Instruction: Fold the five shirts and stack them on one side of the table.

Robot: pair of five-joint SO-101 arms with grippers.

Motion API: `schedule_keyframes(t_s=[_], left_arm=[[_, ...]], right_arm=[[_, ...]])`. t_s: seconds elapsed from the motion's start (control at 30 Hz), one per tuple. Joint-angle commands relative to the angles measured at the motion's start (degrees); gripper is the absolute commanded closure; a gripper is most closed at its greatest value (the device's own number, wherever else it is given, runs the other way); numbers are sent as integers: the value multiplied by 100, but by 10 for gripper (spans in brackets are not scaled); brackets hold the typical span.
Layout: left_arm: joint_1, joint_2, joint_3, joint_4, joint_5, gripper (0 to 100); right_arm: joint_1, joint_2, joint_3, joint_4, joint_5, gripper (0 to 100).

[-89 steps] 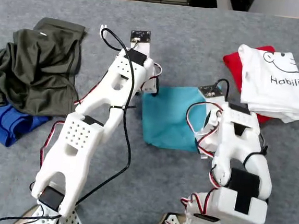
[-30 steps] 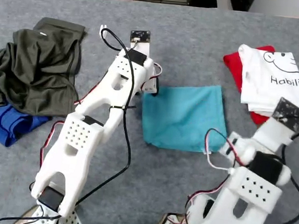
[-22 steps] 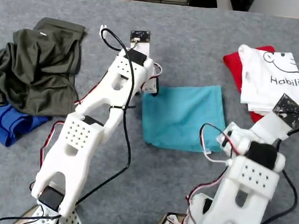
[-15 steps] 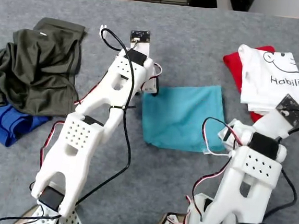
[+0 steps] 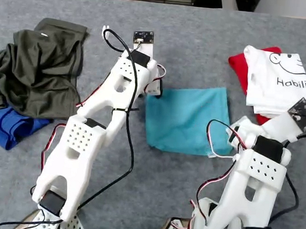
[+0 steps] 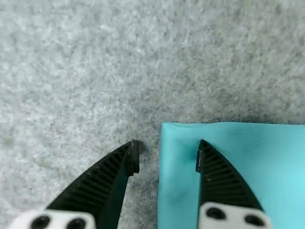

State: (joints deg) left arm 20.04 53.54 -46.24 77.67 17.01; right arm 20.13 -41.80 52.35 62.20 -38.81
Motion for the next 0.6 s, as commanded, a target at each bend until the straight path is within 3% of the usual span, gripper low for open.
schedule_keyframes(t_s=[0.0,0.57], left_arm=[[26,22,-132,0,9,801],[26,22,-132,-9,9,801]], right_arm=[[-22,22,-40,-132,-114,663],[-84,31,-48,-404,-237,663]])
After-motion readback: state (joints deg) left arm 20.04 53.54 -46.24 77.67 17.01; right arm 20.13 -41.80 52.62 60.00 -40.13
